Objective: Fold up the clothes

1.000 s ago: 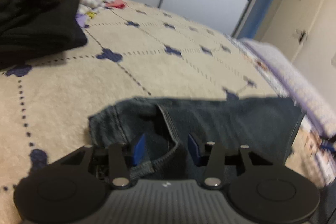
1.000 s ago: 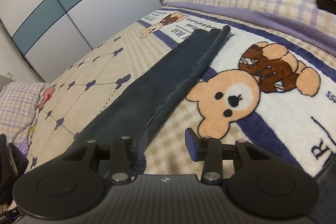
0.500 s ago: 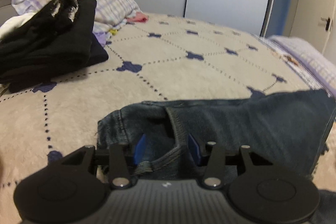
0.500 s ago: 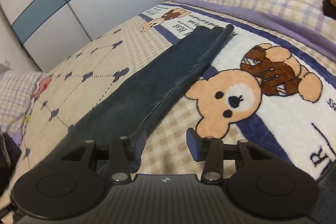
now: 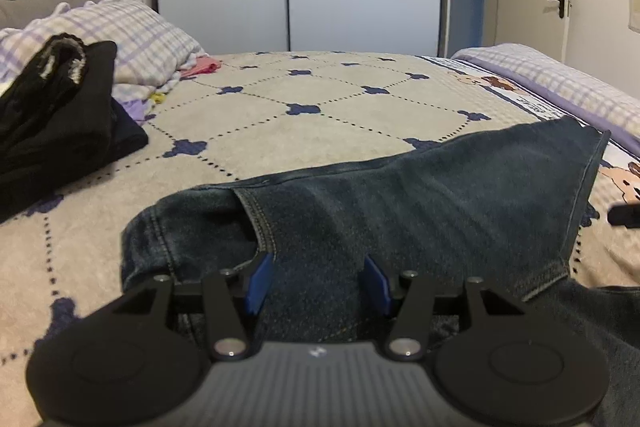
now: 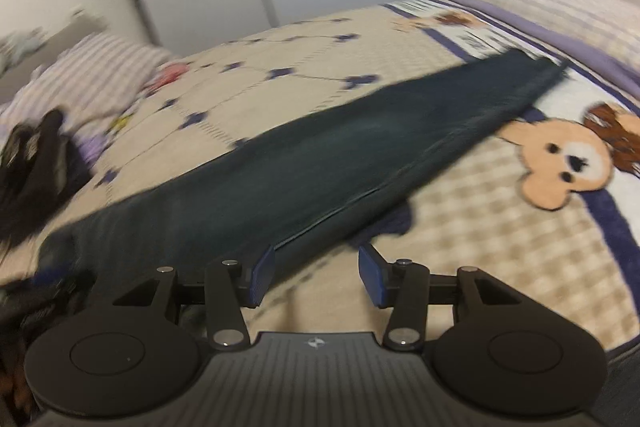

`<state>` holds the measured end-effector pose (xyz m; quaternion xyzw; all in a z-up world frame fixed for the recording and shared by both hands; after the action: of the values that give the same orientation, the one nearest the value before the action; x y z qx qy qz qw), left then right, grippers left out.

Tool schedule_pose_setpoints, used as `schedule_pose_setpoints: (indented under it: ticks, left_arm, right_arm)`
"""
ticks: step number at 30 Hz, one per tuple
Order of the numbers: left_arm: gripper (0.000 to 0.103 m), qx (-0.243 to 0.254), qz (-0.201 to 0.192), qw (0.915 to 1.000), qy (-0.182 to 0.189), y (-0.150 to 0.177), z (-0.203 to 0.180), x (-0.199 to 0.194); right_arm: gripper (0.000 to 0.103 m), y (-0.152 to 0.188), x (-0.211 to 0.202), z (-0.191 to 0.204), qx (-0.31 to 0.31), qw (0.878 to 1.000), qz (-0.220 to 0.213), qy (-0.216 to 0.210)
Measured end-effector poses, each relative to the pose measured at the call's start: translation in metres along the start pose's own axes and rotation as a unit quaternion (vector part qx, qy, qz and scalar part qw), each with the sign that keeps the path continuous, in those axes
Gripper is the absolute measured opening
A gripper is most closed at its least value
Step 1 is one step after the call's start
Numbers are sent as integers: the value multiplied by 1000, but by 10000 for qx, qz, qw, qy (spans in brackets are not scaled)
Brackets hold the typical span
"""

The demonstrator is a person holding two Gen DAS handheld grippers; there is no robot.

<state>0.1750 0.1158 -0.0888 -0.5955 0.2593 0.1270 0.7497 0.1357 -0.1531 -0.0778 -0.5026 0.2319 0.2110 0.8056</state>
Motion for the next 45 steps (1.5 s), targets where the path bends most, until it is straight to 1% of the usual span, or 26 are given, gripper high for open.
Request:
schedule_pose_setpoints:
  ticks: [2, 4, 7, 8, 11, 13, 15, 17, 19, 21, 23, 25, 28, 32, 35, 38, 40, 42, 43, 45]
  left_arm:
    - [52, -121, -102, 9998, 96, -5, -3, -15]
    - [53, -57, -286, 9992, 261, -11, -11, -33]
    - [55, 60, -282, 9976, 637, -12, -27, -55]
    - [58, 106, -242, 9967, 762, -11, -33, -61]
    - [58, 346, -98, 9936, 1071, -3, -57, -74]
    - [58, 621, -95, 9898, 1277, 1, -77, -84]
    - [58, 908, -129, 9836, 1553, 6, -100, -93]
    - [58, 1177, -116, 9760, 1830, 12, -123, -98]
    - [58, 1449, 18, 9691, 1995, 24, -141, -99]
    - [58, 1784, 220, 9629, 2011, 41, -152, -97]
    - [58, 2085, 413, 9572, 1963, 58, -155, -97]
    - [58, 2089, 415, 9567, 1983, 65, -150, -101]
    - [58, 1898, 496, 9591, 2041, 74, -142, -108]
    - [58, 1870, 558, 9612, 1950, 82, -139, -117]
    - [57, 1758, 712, 9631, 1910, 82, -137, -118]
    - [57, 1695, 741, 9646, 1879, 84, -136, -120]
    - [57, 1654, 761, 9656, 1859, 84, -135, -120]
    - [57, 1612, 781, 9665, 1838, 85, -134, -121]
    - [58, 1597, 781, 9669, 1830, 85, -134, -121]
    - [58, 1574, 767, 9680, 1797, 85, -132, -123]
  right_arm:
    - [50, 12, -13, 15, -191, 9998, 5, -113]
    - [50, 24, -30, 25, -375, 9990, 58, -240]
    - [53, 44, -58, 30, -703, 9968, 112, -360]
    - [53, 50, -67, 26, -865, 9957, 100, -306]
    - [53, 63, -90, 6, -1462, 9893, -23, 33]
    - [53, 70, -102, -10, -1666, 9857, -57, 255]
    - [53, 74, -111, -23, -1503, 9882, -1, 294]
    - [53, 77, -114, -31, -1140, 9931, 58, 268]
    - [53, 82, -114, -34, -752, 9969, 41, 238]
    - [53, 91, -110, -34, -588, 9979, 25, 254]
    - [53, 105, -107, -30, -657, 9975, 58, 253]
    - [53, 121, -102, -24, -880, 9956, 196, 269]
    - [53, 124, -105, -18, -1274, 9914, 86, 294]
    - [53, 102, -98, -24, -1255, 9916, 171, 240]
    - [53, 84, -85, -37, -1386, 9893, 197, 413]
    - [53, 69, -67, -55, -1442, 9871, 254, 644]
    - [53, 58, -56, -66, -1410, 9872, 288, 686]
    - [53, 49, -50, -71, -1524, 9863, 355, 528]
    - [53, 47, -47, -68, -1727, 9833, 452, 364]
    - [53, 45, -43, -63, -2212, 9727, 698, -7]
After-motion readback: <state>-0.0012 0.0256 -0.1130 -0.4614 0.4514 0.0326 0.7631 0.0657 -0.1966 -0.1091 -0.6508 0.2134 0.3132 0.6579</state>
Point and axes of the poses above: each gripper's, at about its wrist camera, not at the fingertips, and x roughly the way its jaws point, z to its left, y to its underside, the point moved 10 cm from there along x, roughly the way its jaws point, and after that the axes turned 10 degrees about x, right-handed, at the moved point
